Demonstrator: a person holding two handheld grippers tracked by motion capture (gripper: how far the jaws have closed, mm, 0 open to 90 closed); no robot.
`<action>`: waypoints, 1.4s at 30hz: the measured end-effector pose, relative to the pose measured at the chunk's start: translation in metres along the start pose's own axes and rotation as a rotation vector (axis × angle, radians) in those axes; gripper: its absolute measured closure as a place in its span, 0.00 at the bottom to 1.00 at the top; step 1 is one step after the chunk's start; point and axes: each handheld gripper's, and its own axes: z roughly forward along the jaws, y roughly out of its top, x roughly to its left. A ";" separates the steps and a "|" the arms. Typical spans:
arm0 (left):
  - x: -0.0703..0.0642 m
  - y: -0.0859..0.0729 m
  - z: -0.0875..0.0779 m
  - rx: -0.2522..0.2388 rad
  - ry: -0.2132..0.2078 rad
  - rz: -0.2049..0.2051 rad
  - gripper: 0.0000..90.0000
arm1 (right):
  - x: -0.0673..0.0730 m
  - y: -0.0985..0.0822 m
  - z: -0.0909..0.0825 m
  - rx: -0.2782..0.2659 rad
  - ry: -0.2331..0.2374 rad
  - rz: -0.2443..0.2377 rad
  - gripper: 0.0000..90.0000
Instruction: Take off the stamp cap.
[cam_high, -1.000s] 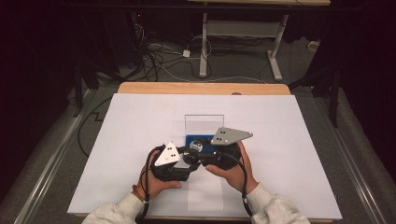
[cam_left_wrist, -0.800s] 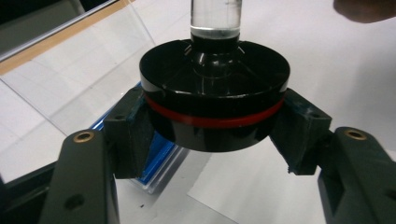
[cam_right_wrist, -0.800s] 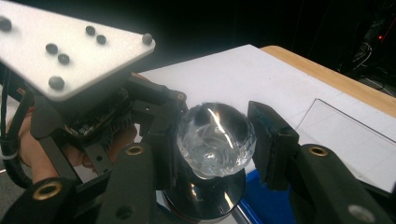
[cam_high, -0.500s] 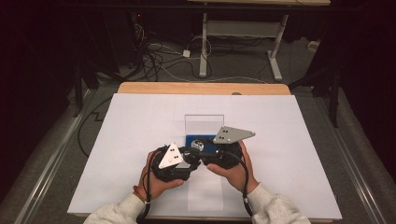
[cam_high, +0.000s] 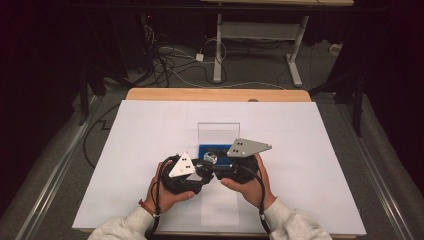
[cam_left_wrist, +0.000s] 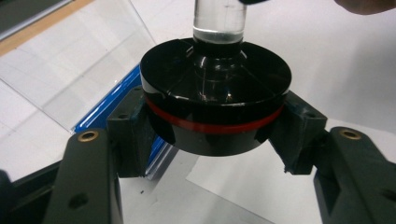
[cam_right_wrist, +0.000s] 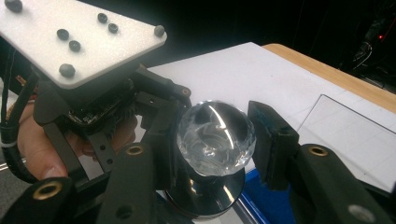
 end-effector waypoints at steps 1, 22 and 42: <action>0.001 0.000 0.000 0.003 -0.005 0.002 0.41 | 0.001 -0.001 0.000 0.003 -0.003 0.004 0.63; 0.001 -0.005 0.005 0.014 -0.076 -0.040 0.41 | 0.007 -0.011 -0.003 -0.009 -0.030 -0.003 0.63; 0.033 -0.023 -0.027 0.040 0.073 -0.068 0.41 | 0.005 -0.005 -0.021 -0.003 -0.056 -0.056 0.63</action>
